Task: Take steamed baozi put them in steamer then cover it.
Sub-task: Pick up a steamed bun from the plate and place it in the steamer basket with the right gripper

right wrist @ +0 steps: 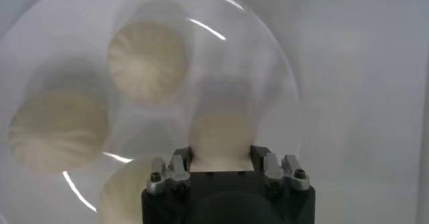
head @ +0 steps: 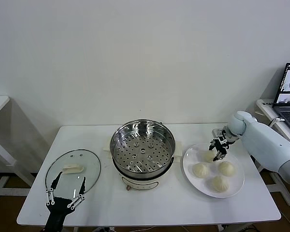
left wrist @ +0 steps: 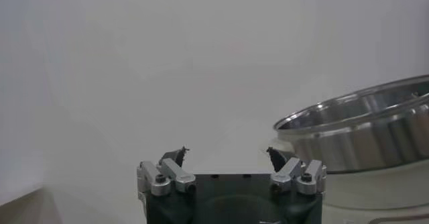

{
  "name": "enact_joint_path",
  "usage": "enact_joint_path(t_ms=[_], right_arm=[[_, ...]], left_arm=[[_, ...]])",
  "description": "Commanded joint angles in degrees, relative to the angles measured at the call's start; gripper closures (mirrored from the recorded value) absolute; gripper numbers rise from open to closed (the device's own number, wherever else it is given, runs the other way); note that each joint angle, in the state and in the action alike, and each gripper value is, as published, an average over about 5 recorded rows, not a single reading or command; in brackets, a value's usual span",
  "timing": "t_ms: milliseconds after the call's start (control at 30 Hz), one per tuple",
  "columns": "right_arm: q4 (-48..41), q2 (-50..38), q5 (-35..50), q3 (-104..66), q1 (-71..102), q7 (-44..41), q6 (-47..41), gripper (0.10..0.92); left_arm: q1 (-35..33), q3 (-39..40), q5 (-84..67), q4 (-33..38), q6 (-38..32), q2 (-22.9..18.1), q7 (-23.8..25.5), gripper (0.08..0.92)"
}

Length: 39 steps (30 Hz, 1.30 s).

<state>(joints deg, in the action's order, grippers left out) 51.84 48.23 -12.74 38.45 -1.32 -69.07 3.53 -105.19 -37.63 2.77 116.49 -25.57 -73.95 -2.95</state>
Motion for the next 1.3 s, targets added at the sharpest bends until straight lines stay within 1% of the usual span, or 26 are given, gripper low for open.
enact_joint_path(t_ms=[33,267,400,567,933,1300], right_arm=[[11.8,-4.7,4.3,5.7,-9.6,-1.5,2.8,0.417],[17.1,-2.9,6.6,12.9,-25.0,-4.0,17.8,0.387],[20.7,0.4,8.3,17.0,-32.2,-4.6,22.2,0.365],[21.6,7.6,7.1,18.6,-34.9,-4.6,28.1,0.356],[18.1,22.1,0.6,19.9,-30.3,-4.3,33.8,0.355],[10.6,27.2,-8.4,19.4,-21.3,-2.1,33.5,0.351]], left_arm=[[0.1,0.1,-0.1,0.7,0.1,0.1,-0.1,0.177],[0.1,0.4,-0.1,1.0,0.1,0.0,-0.2,0.177],[0.0,0.4,-0.1,1.2,0.1,-0.1,-0.2,0.177],[-0.1,0.4,-0.1,1.9,0.1,-0.1,-0.3,0.177],[-0.6,-0.2,-0.1,2.2,-0.2,-0.4,-0.3,0.177],[-0.7,-0.4,-0.1,2.4,-0.3,-0.5,-0.4,0.177]])
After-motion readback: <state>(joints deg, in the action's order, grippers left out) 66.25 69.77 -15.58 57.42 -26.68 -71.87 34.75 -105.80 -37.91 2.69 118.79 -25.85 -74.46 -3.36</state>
